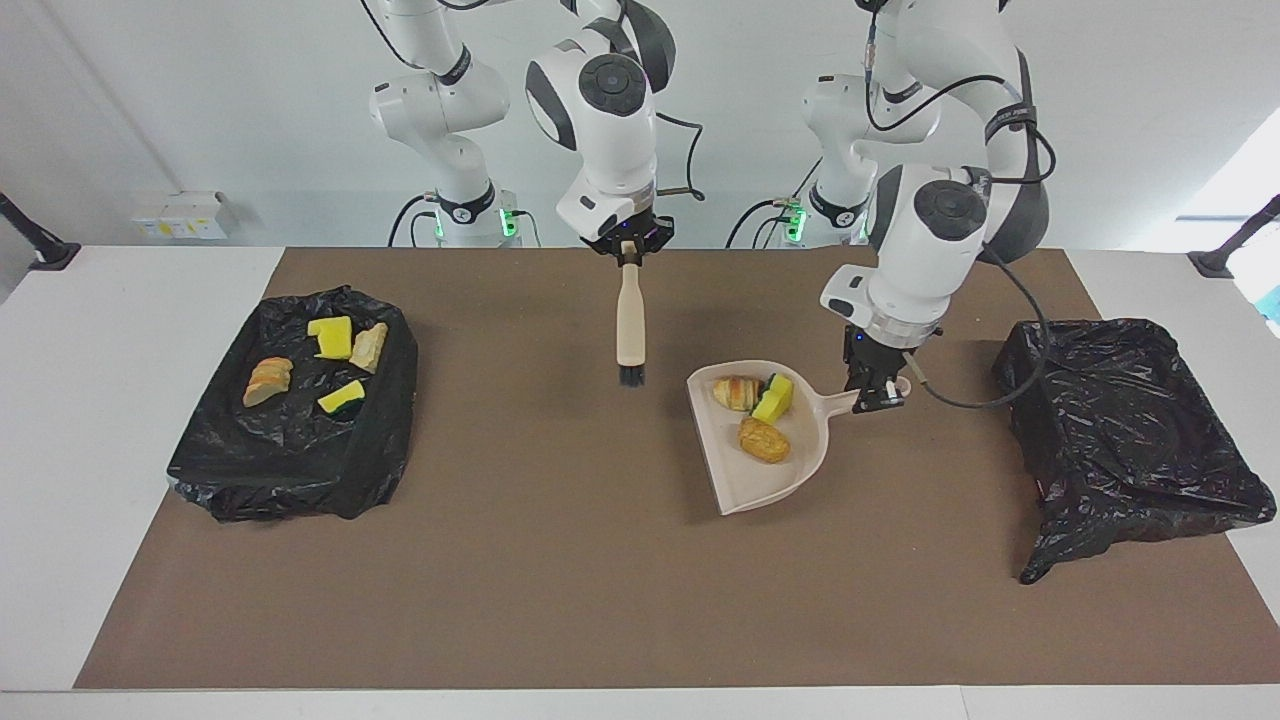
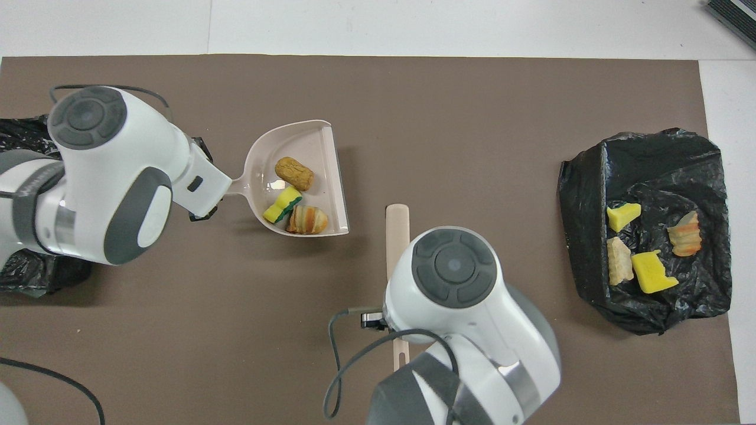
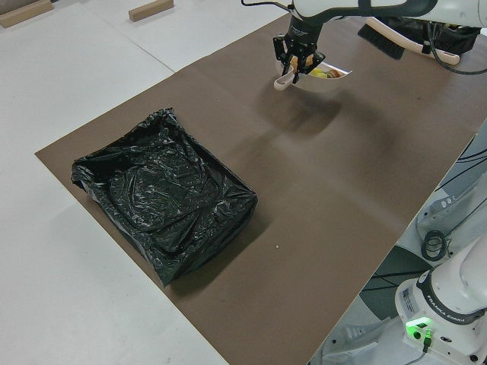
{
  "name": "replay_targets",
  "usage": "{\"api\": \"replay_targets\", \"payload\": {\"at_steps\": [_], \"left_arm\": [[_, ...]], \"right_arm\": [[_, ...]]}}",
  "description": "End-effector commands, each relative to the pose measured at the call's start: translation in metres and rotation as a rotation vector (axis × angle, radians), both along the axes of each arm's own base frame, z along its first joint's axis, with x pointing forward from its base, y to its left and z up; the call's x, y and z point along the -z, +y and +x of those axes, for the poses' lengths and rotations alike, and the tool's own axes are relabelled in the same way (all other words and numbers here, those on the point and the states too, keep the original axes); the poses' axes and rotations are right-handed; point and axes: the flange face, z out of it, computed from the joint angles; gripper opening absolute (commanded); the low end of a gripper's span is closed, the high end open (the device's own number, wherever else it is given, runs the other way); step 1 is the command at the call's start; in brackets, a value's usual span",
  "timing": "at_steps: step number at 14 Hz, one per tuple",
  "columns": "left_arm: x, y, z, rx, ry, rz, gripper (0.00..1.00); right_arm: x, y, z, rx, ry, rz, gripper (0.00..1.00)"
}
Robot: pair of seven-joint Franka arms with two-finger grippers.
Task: Sweep and dump trash in bin
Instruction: 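Tip the dustpan over the black bag nearest the left gripper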
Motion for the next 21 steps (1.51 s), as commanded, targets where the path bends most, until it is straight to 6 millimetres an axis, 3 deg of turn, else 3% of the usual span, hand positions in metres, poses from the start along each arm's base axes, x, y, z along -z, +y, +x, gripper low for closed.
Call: {"api": "replay_targets", "payload": {"at_steps": [1,3,6,10,15,16,19,21], "left_arm": [[-0.043,0.058,0.018,0.029,0.021,-0.039,0.0],[-0.059,0.1,0.025,0.051,0.014,-0.057,0.0],[-0.064,0.18,0.025,0.08,0.025,-0.057,0.0],[-0.07,0.284,0.019,0.118,0.002,-0.042,0.0],[-0.092,0.387,0.013,0.073,-0.028,0.074,0.0],[-0.099,0.4,0.016,0.064,-0.036,0.11,0.0],[-0.107,0.414,0.022,0.078,-0.066,0.263,0.0],[-0.111,0.42,0.025,0.084,-0.083,0.37,0.0]], "right_arm": [[0.043,-0.011,-0.029,-0.049,0.049,0.001,0.0],[0.059,-0.013,-0.036,-0.035,0.082,-0.015,0.0],[0.063,0.0,-0.043,0.017,0.075,0.017,0.0],[0.1,0.028,-0.055,0.041,0.062,0.02,0.0],[0.104,0.031,-0.054,0.062,0.051,0.024,0.0],[0.105,0.03,-0.054,0.065,0.05,0.024,0.0],[0.116,0.031,-0.053,0.067,0.065,0.016,0.02],[0.117,0.03,-0.052,0.06,0.065,0.018,0.25]]}}
